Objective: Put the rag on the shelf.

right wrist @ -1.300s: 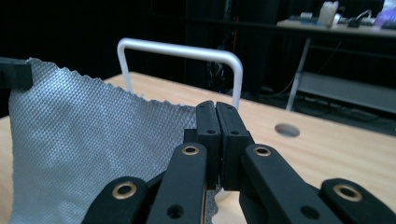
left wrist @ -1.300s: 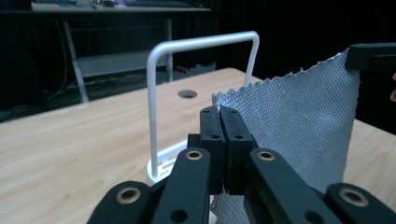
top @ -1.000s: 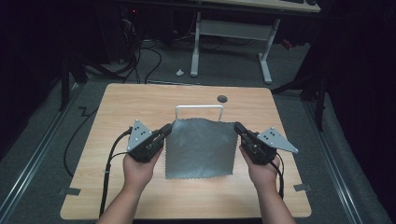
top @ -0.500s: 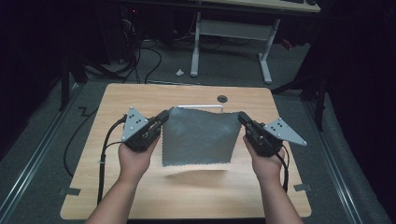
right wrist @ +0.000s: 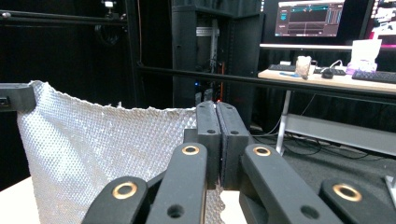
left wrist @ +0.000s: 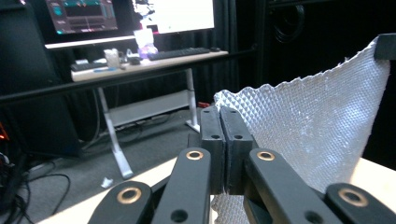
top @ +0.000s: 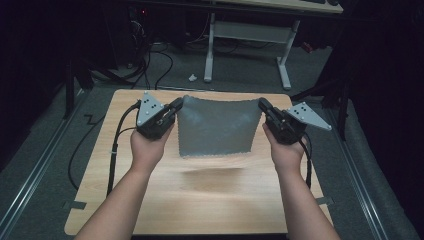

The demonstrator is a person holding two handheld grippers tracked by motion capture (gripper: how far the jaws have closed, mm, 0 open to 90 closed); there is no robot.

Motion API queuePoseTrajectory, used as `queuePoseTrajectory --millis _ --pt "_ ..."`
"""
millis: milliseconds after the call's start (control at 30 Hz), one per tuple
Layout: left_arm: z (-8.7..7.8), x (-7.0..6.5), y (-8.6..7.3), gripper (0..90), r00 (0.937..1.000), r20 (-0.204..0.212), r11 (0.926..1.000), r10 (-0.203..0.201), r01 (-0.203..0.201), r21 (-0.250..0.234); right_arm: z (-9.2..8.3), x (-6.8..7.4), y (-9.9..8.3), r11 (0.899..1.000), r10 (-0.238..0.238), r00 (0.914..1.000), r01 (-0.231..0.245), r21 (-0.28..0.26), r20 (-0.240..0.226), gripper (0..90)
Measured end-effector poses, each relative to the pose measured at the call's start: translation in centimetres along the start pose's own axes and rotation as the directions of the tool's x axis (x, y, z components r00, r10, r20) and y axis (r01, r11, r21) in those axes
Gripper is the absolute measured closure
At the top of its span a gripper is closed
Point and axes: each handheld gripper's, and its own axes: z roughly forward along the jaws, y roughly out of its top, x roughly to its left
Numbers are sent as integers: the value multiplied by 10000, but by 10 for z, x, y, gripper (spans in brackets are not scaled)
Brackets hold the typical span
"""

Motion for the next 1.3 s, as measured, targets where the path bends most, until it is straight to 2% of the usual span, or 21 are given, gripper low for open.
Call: queuePoseTrajectory --millis 67,267,400,500,533,567,600,667,700,767,833,867,900,967,1000,1033,1067,1167,1200,1267,1300 --pt "5 3 2 889 9999 -120 10000 24 -24 26 3 -1 2 10000 -2 10000 2 1 21 900" --pt "22 19 8 889 9993 -386 9999 25 -19 158 26 -7 9 9998 -40 10000 39 217 28 900" --pt "36 31 11 889 9982 -585 9994 -94 113 314 49 -13 11 9986 -223 9997 217 474 125 900" --pt "47 36 6 889 9957 -917 9991 -110 147 391 58 -17 11 9984 -136 9999 131 559 85 900" --pt "51 39 4 889 9958 -847 9979 -346 391 521 62 -19 10 9984 30 9999 -35 563 99 900" --pt "59 42 -2 889 9944 -1005 9953 -329 418 878 70 -22 8 9973 146 9997 -159 710 180 900" --pt "59 42 -2 889 9944 -1005 9953 -329 418 878 70 -22 8 9973 146 9997 -159 710 180 900" --pt "67 46 -9 889 9937 -986 9891 -529 657 1315 82 -23 1 9934 18 9997 -47 1148 250 900" --pt "73 51 -17 889 9932 -914 9809 -714 866 1743 85 -24 -2 9915 -5 9998 -21 1303 201 900" --pt "78 51 -23 889 9940 -872 9740 -655 827 2110 91 -25 -7 9876 -188 9995 144 1566 269 900" --pt "82 50 -28 889 9950 -716 9666 -694 848 2419 95 -28 -13 9838 -126 9994 67 1791 321 900" --pt "82 50 -28 889 9950 -716 9666 -694 848 2419 95 -28 -13 9838 -126 9994 67 1791 321 900" --pt "85 50 -34 889 9961 -545 9595 -690 813 2697 99 -32 -19 9791 -109 9993 32 2033 367 900" --pt "85 49 -37 889 9965 -489 9573 -680 790 2779 102 -36 -27 9731 -12 9995 -62 2302 321 900" --pt "86 48 -45 889 9962 -330 9510 -810 872 2967 103 -37 -31 9706 -15 9996 -52 2405 278 900" --pt "86 48 -45 889 9962 -330 9510 -810 872 2967 103 -37 -31 9706 -15 9996 -52 2405 278 900" --pt "85 47 -52 889 9959 -197 9460 -880 897 3117 103 -38 -39 9645 -34 9997 -31 2642 240 900" --pt "84 46 -59 889 9953 -106 9425 -961 944 3205 103 -38 -46 9614 -42 9998 -18 2752 213 900" --pt "82 45 -67 889 9938 -27 9374 -1109 1055 3319 102 -38 -52 9577 -1 9999 -37 2877 133 900" --pt "81 44 -71 890 9932 19 9376 -1160 1088 3303 102 -36 -61 9517 -125 9999 94 3070 81 900" --pt "79 42 -78 889 9925 103 9337 -1219 1111 3403 101 -35 -64 9497 -135 9999 123 3129 18 900"
